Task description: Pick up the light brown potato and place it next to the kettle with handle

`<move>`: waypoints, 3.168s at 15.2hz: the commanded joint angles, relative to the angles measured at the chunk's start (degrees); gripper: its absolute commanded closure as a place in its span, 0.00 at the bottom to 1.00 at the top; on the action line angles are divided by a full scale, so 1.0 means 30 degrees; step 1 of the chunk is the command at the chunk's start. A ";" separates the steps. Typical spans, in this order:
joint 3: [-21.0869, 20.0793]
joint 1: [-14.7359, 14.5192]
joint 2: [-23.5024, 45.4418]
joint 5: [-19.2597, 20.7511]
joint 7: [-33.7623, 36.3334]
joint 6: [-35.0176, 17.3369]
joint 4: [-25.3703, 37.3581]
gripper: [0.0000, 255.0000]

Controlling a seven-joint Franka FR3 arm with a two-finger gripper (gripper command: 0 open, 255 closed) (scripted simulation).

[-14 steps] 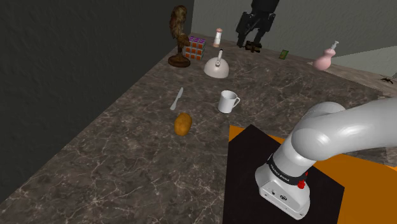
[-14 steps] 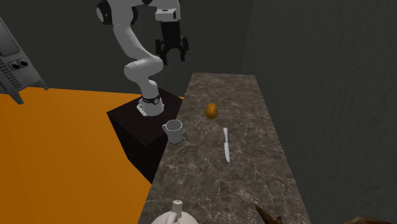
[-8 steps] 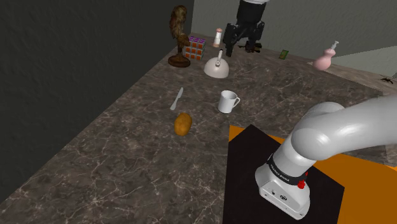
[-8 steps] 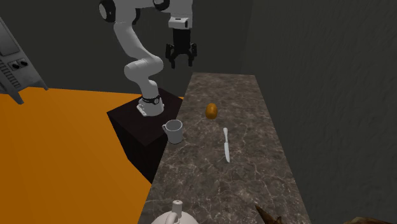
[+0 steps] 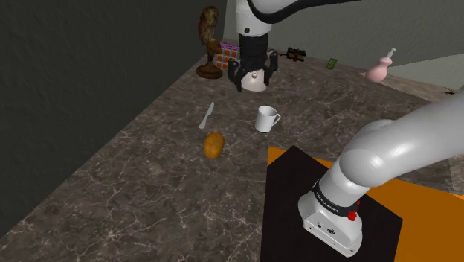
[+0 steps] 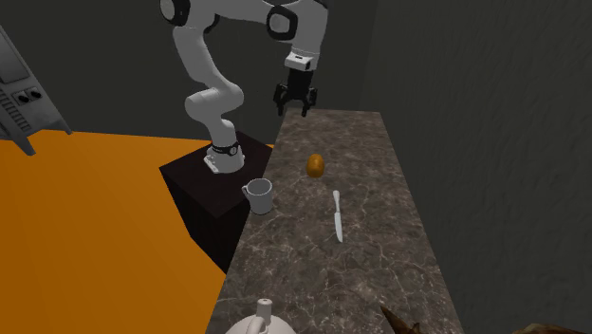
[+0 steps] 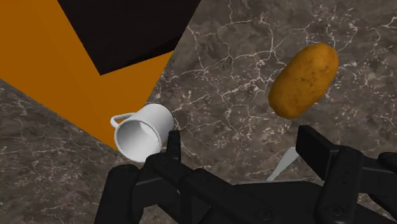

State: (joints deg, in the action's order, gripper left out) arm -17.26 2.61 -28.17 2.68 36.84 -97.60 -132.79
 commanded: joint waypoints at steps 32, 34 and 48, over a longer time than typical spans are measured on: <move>-0.3450 -0.1159 1.7161 0.3158 1.6970 -0.1583 0.5777 0.00; -0.3451 -0.1159 1.7161 0.3158 1.6970 -0.1580 0.5778 0.00; -0.3617 -0.1037 1.6434 0.2816 1.6722 -0.0793 0.5934 1.00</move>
State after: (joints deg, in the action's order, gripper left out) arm -27.96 -0.55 21.68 11.41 87.12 -100.57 -115.11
